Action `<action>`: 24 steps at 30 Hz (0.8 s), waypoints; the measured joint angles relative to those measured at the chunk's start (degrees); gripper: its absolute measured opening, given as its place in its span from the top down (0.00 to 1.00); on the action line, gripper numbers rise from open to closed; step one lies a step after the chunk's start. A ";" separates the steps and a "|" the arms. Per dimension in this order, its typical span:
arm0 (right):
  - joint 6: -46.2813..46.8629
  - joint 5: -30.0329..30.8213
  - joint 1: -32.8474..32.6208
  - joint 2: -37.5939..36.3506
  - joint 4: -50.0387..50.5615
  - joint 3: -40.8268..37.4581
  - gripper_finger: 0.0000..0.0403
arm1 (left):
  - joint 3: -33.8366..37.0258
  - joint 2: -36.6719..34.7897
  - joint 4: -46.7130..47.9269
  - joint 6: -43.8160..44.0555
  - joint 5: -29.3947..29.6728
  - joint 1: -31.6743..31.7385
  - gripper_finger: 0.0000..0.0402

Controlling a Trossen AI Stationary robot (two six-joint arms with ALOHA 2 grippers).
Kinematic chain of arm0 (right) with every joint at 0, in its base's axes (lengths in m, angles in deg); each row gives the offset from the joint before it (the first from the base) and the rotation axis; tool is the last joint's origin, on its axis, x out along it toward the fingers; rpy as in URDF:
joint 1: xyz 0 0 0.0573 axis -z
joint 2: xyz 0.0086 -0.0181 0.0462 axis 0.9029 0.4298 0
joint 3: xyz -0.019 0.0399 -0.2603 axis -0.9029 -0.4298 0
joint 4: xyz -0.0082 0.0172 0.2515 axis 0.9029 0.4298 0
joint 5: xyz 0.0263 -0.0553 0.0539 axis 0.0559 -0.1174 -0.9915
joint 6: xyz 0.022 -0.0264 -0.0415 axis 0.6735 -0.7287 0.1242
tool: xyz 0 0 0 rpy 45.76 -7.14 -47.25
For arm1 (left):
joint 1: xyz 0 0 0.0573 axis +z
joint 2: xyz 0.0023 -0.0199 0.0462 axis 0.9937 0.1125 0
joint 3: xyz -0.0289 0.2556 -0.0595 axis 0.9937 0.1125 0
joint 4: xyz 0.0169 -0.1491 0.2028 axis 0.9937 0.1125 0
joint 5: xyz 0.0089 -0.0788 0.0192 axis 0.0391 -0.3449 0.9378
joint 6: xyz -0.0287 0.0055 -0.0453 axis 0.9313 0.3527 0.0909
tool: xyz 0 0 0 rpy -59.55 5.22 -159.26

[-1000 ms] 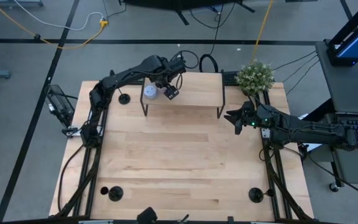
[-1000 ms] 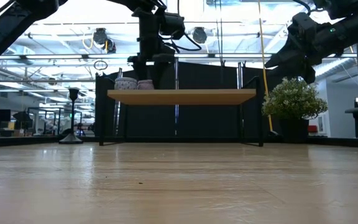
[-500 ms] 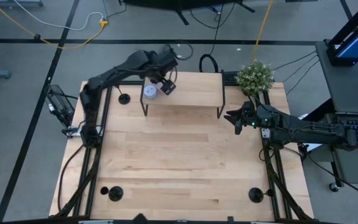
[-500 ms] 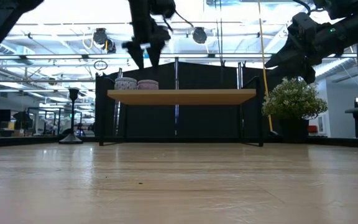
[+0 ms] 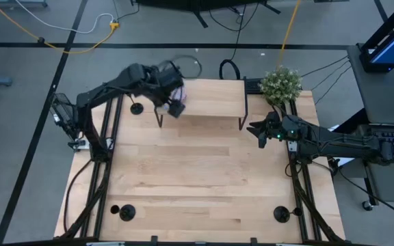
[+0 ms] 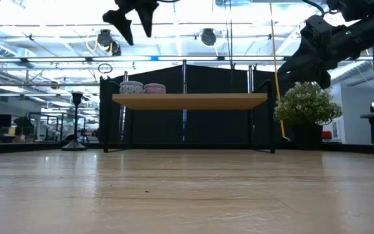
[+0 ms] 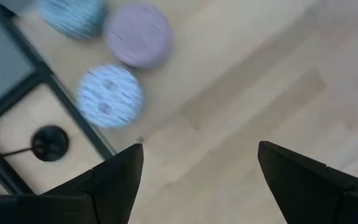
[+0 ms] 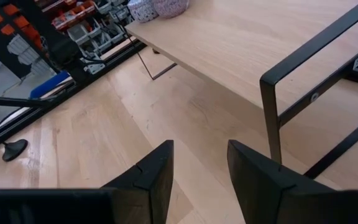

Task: Pick & Place candle stick holders
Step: Adjust the white scented candle on the shelf

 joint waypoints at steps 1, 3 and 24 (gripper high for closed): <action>0.00 0.00 0.00 0.00 0.00 0.00 0.65 | 0.87 0.25 0.22 0.12 -0.06 -0.95 0.21; 0.00 0.00 0.00 0.01 -0.01 0.00 0.65 | 3.35 0.70 0.50 1.14 0.15 -2.38 0.22; 0.01 -1.57 0.00 0.01 0.00 0.00 0.65 | 21.41 1.02 -8.33 7.00 6.39 1.21 0.34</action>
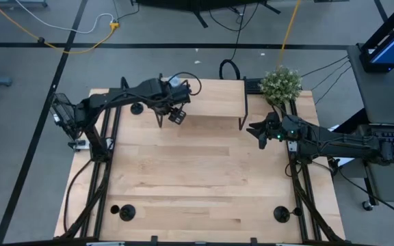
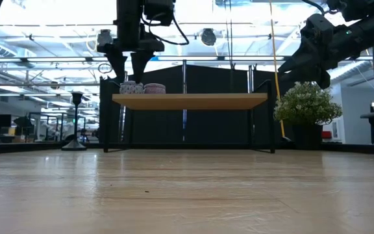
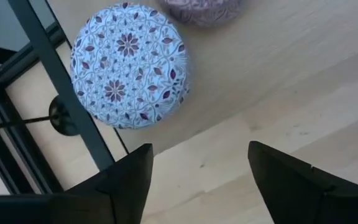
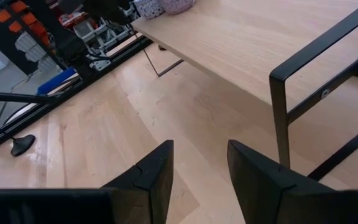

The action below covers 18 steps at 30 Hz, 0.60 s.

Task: Pick & Place candle stick holders
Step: Adjust the white scented candle on the shelf

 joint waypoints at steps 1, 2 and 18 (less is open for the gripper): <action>0.00 0.00 0.00 -0.01 -0.02 0.00 0.65 | 0.00 0.00 0.01 0.09 0.00 0.14 0.36; 0.01 0.02 0.00 -0.01 -0.02 0.00 0.65 | 0.00 0.00 0.18 0.17 -0.02 0.22 0.37; 0.36 0.05 0.00 -0.01 -0.02 0.00 0.65 | 0.02 0.00 1.06 -1.16 3.21 1.09 0.65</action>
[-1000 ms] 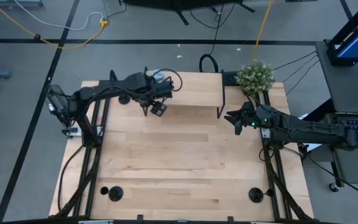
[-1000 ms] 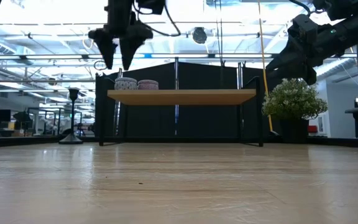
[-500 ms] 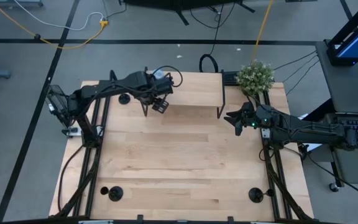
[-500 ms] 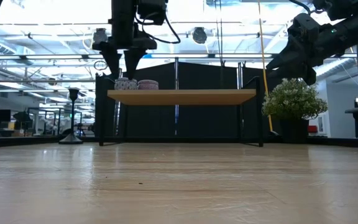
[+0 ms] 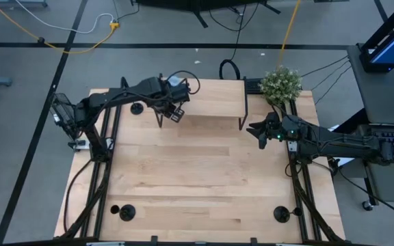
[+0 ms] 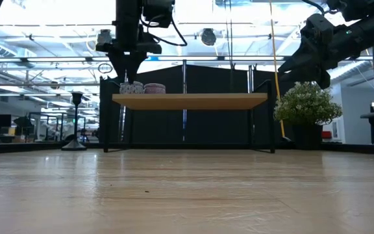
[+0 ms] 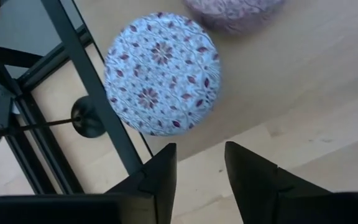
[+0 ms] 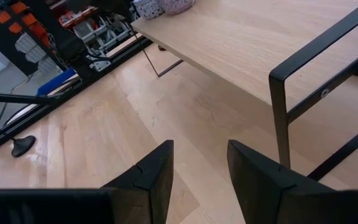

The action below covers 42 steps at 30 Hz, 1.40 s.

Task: Pick & Place candle stick holders
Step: Adjust the white scented candle on the shelf, then put the top black candle holder on the shelf

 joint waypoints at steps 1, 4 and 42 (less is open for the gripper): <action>0.07 0.00 0.00 0.00 0.02 0.00 0.65 | 0.00 0.00 -0.06 -0.10 0.40 0.11 0.66; 0.07 -0.01 0.00 0.02 0.02 0.00 0.65 | 0.00 0.00 -0.10 -0.57 0.80 0.73 0.66; 1.47 0.21 0.00 0.02 -0.08 0.04 0.65 | -4.02 -11.44 8.27 3.36 14.27 6.85 0.66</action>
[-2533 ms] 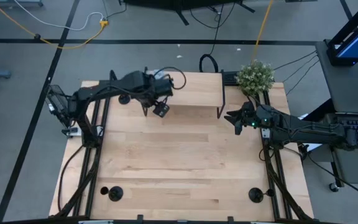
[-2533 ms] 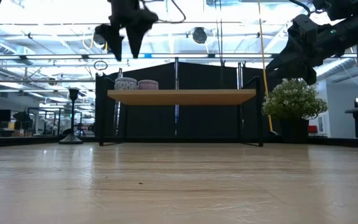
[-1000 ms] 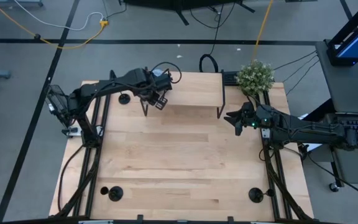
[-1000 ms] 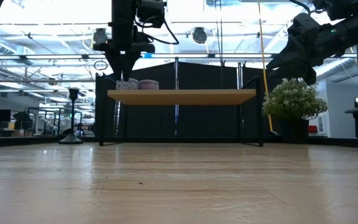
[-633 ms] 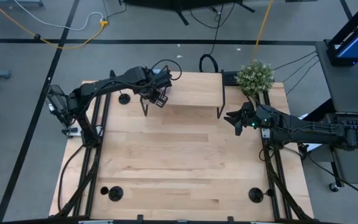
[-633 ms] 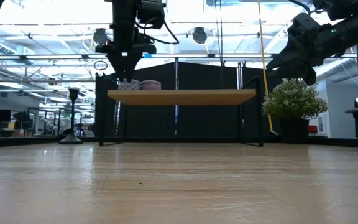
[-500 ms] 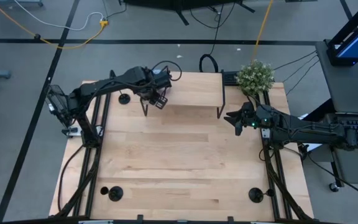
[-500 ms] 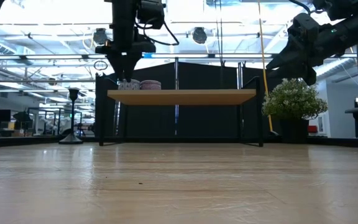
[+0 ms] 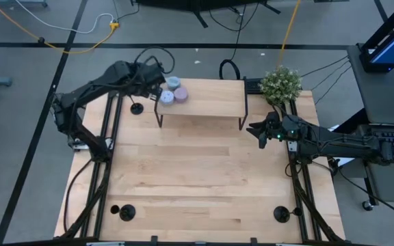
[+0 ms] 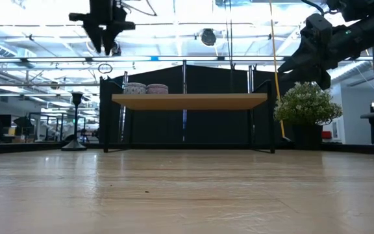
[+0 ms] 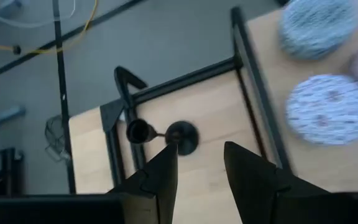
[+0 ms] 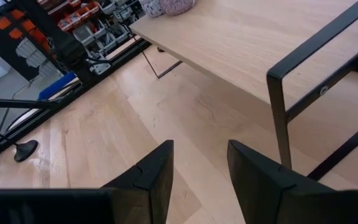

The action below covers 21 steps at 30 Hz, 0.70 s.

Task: Pick & Place candle stick holders
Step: Put the top black candle holder on the shelf

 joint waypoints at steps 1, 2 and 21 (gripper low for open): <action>0.00 0.00 0.00 -0.01 -0.27 0.00 0.65 | 0.78 -0.27 -0.12 -1.21 -1.02 1.29 0.66; 0.07 -0.02 0.00 0.00 -0.47 0.00 0.65 | 1.39 -0.30 -0.18 -2.63 -2.28 2.75 0.66; 1.16 -0.17 0.02 -0.02 -0.34 0.00 0.65 | 14.10 0.27 -3.43 -16.32 -11.56 18.93 0.52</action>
